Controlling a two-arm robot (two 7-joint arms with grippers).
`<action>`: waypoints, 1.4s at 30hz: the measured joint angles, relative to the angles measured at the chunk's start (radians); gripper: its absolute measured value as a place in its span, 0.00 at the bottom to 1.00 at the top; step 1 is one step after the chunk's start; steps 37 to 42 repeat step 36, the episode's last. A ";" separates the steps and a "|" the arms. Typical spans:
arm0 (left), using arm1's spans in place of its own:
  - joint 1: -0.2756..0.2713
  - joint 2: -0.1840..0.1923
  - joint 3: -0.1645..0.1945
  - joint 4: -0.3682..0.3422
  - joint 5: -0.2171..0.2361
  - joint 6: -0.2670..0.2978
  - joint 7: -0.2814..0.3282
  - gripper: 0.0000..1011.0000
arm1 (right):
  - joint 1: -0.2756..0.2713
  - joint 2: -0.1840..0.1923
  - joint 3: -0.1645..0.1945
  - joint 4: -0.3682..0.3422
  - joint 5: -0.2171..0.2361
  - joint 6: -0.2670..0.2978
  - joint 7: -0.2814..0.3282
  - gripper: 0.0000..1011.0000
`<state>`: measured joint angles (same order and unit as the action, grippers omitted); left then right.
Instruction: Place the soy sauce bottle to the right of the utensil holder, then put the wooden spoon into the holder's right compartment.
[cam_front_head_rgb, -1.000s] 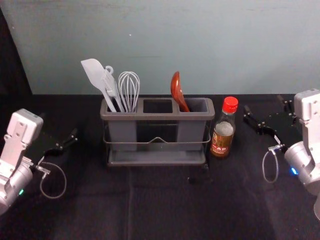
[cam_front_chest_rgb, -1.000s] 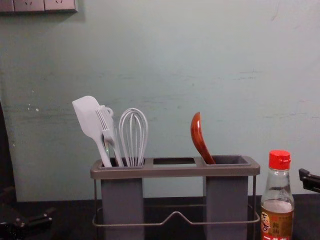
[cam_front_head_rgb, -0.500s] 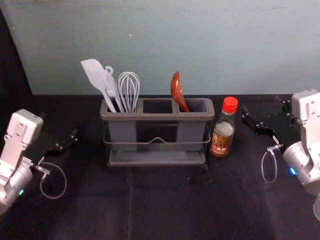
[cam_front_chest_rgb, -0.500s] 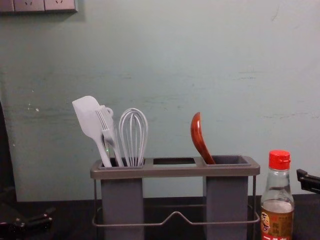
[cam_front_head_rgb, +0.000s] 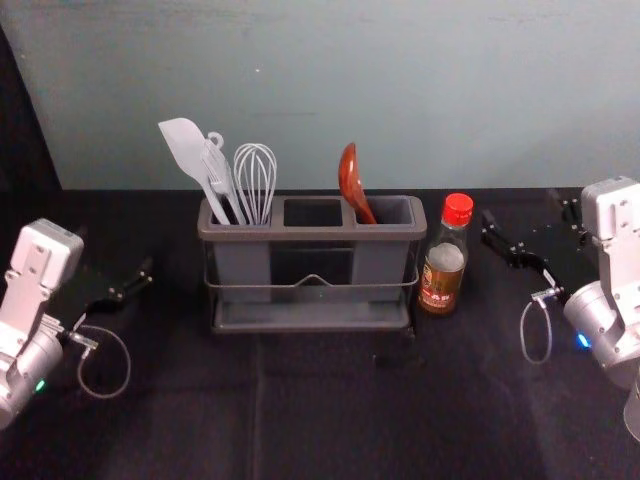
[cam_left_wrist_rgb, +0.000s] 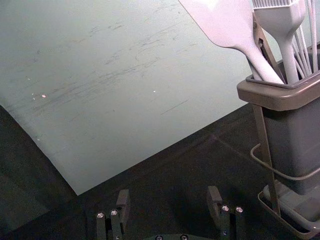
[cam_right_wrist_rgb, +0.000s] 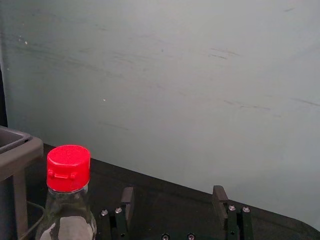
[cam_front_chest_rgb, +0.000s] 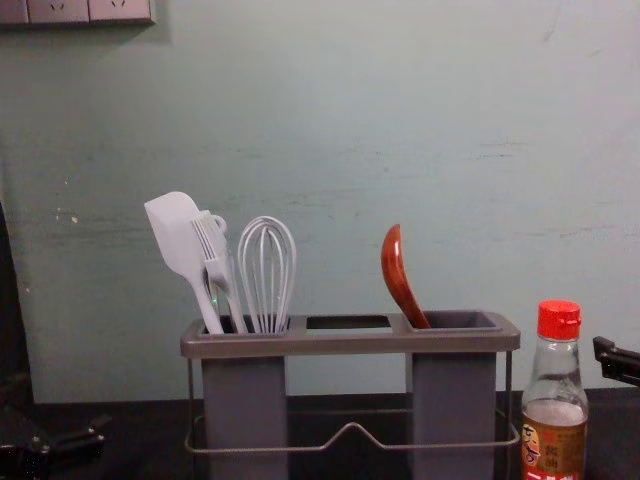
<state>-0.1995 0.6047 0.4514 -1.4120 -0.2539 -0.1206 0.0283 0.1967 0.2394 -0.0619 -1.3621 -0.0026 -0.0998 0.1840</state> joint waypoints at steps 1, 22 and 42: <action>0.000 0.000 0.000 0.000 0.000 0.000 0.000 1.00 | 0.000 0.000 0.000 0.000 0.000 0.000 0.000 0.99; 0.000 0.000 0.000 0.000 0.000 0.000 0.000 1.00 | 0.000 0.000 0.000 0.000 0.001 -0.001 0.000 0.99; 0.000 0.000 0.000 0.000 0.000 0.000 0.000 1.00 | 0.000 0.000 0.000 0.000 0.001 -0.001 0.000 0.99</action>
